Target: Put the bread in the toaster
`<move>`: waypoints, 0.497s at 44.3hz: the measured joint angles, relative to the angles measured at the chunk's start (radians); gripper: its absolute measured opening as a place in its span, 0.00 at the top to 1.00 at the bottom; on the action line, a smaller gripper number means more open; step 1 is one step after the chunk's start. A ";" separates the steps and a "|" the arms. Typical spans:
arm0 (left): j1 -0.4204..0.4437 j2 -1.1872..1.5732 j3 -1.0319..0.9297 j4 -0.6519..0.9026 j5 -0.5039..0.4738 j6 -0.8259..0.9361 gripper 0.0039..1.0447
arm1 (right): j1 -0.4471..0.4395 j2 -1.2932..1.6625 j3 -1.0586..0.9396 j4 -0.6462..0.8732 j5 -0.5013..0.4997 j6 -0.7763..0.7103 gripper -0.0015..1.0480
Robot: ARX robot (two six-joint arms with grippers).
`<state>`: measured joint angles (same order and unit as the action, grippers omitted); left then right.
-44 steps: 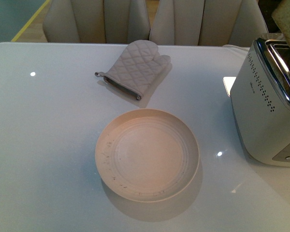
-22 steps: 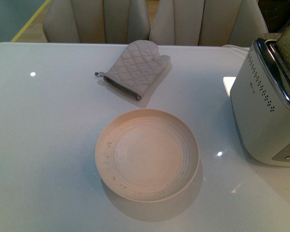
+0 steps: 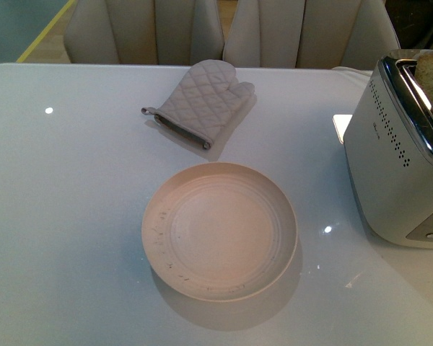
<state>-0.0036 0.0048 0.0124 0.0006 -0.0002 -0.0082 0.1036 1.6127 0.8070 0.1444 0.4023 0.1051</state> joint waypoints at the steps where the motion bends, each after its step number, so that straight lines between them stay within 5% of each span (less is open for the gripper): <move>1: 0.000 0.000 0.000 0.000 0.000 0.000 0.06 | 0.000 -0.006 0.000 -0.006 -0.002 0.000 0.97; 22: 0.000 0.000 0.000 0.000 0.000 0.000 0.06 | -0.023 -0.087 0.015 -0.148 -0.131 -0.045 0.95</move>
<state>-0.0036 0.0048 0.0124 0.0006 -0.0002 -0.0082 0.0811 1.5257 0.8219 -0.0040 0.2710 0.0597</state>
